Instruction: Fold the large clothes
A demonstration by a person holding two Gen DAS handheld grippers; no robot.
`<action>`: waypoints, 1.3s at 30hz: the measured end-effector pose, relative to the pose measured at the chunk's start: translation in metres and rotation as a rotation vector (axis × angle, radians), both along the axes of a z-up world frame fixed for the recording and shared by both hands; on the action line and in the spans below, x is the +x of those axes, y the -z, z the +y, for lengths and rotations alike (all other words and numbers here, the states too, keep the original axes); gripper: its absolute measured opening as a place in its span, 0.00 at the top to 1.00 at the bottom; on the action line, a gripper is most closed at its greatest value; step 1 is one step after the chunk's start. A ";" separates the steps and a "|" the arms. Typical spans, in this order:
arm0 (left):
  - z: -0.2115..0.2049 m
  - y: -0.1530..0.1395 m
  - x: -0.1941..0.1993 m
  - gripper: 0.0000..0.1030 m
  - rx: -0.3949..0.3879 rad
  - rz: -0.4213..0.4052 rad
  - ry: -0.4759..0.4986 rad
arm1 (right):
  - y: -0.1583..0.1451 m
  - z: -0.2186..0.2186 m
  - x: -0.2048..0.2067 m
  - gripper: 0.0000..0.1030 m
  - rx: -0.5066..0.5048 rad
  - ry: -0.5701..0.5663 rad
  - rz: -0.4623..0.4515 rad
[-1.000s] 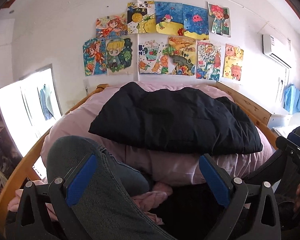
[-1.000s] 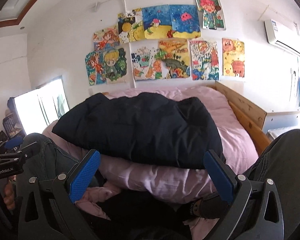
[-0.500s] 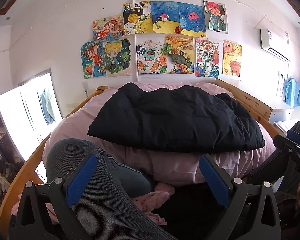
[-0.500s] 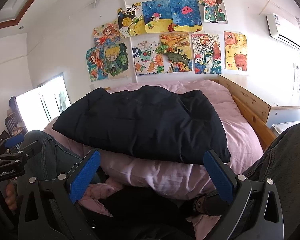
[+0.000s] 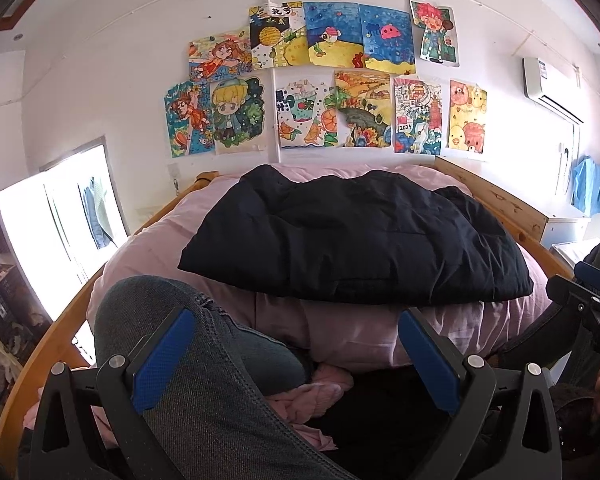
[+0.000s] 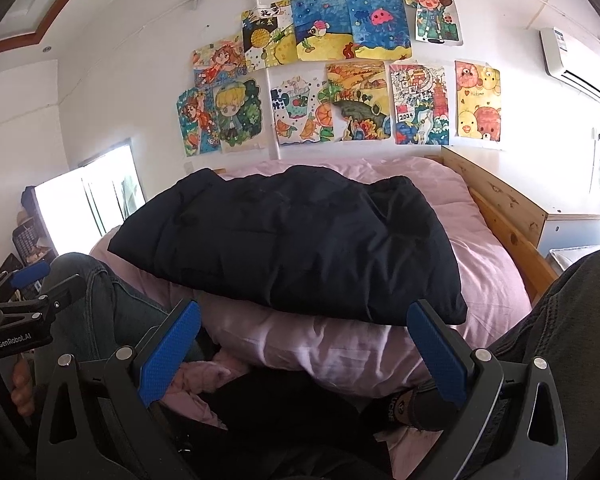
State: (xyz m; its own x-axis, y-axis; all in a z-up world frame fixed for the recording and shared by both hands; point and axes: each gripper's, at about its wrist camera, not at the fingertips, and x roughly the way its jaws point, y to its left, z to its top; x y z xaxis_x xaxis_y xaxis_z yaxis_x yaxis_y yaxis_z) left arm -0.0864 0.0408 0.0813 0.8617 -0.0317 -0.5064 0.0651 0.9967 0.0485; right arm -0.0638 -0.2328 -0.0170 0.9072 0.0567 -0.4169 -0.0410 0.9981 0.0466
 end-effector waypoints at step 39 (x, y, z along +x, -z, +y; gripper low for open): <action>0.007 0.002 0.002 0.00 0.007 -0.003 -0.001 | 0.000 0.000 0.001 0.01 -0.002 0.000 0.003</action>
